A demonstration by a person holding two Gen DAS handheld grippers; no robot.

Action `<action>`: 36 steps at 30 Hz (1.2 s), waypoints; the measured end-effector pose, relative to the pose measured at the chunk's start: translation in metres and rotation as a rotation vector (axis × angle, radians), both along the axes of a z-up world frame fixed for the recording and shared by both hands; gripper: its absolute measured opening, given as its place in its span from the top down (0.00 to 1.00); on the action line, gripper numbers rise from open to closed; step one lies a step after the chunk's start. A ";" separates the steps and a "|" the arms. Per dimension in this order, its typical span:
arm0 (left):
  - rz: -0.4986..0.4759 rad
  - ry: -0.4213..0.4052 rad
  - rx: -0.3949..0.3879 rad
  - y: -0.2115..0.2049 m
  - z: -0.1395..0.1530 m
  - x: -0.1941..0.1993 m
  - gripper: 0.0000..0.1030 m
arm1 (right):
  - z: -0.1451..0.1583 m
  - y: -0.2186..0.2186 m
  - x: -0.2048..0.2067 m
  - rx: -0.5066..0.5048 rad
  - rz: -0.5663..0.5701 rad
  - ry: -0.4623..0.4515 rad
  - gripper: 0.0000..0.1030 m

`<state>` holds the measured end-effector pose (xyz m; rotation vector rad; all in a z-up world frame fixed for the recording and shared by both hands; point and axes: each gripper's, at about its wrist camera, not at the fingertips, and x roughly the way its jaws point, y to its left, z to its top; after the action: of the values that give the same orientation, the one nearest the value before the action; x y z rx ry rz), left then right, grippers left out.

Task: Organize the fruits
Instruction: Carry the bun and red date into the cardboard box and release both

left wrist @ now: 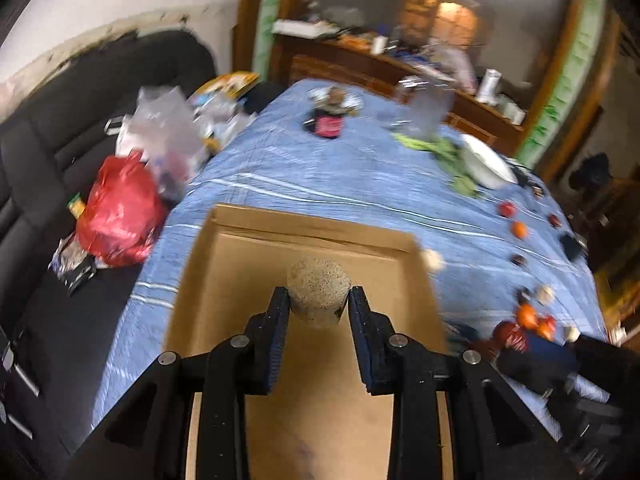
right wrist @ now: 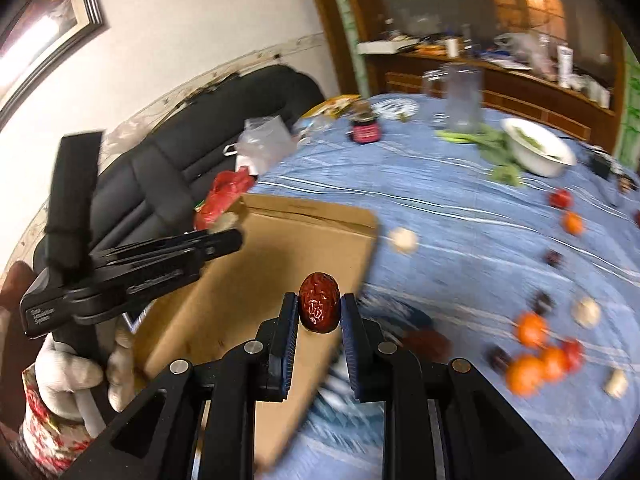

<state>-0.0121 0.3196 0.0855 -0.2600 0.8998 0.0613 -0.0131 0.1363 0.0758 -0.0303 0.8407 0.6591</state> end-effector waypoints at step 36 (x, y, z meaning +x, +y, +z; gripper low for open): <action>-0.160 -0.089 -0.190 -0.123 0.032 -0.058 0.34 | -0.009 -0.139 -0.060 0.085 -0.261 -0.093 0.60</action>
<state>-0.0705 0.1970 0.1175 -0.3636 0.8355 -0.1831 -0.0728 -0.0025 0.0671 0.1233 0.7117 0.4441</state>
